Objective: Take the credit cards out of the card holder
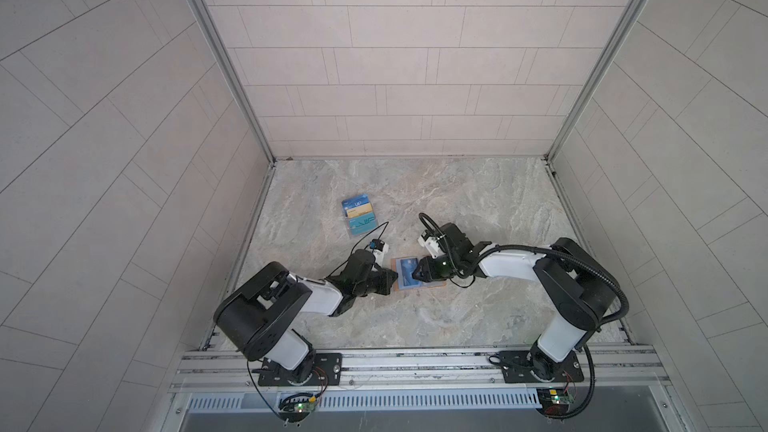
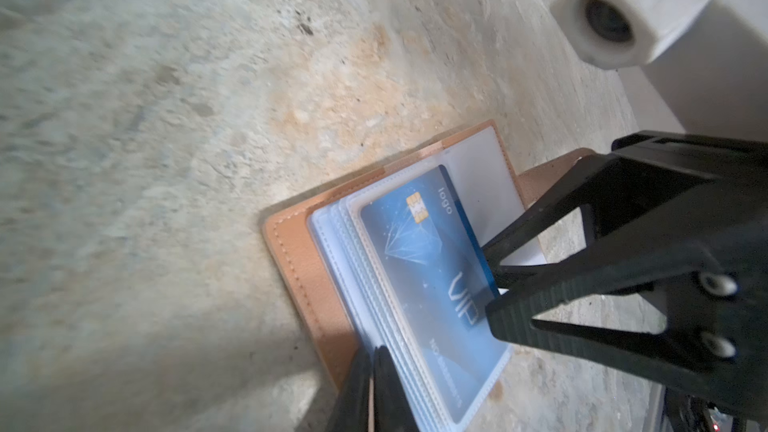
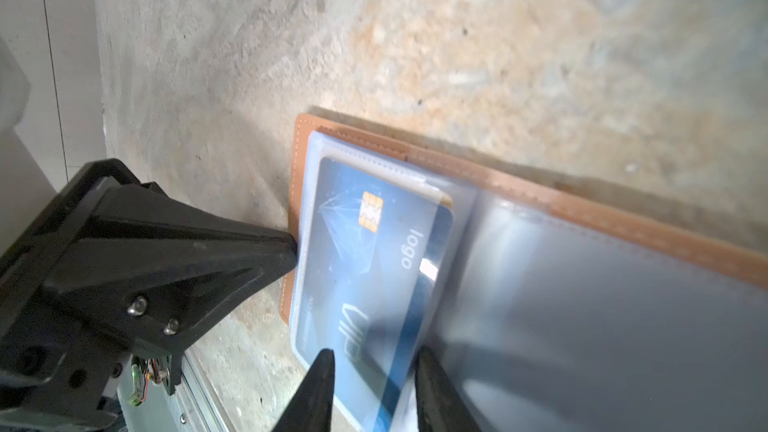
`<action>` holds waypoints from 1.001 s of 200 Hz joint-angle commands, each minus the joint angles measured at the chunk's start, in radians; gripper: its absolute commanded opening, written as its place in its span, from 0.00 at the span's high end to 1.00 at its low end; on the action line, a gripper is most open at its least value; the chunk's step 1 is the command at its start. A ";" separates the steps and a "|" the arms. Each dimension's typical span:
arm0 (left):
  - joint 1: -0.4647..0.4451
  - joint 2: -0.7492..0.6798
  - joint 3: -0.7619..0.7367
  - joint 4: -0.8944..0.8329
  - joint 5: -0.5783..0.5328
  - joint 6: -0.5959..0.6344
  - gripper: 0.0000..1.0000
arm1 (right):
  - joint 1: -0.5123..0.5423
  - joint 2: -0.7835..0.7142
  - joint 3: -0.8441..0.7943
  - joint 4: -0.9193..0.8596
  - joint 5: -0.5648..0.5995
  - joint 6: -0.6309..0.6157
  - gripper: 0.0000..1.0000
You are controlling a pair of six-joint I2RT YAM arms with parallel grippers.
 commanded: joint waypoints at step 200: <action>-0.080 -0.137 0.094 -0.333 -0.040 0.067 0.88 | 0.025 -0.027 -0.065 0.143 -0.047 0.135 0.66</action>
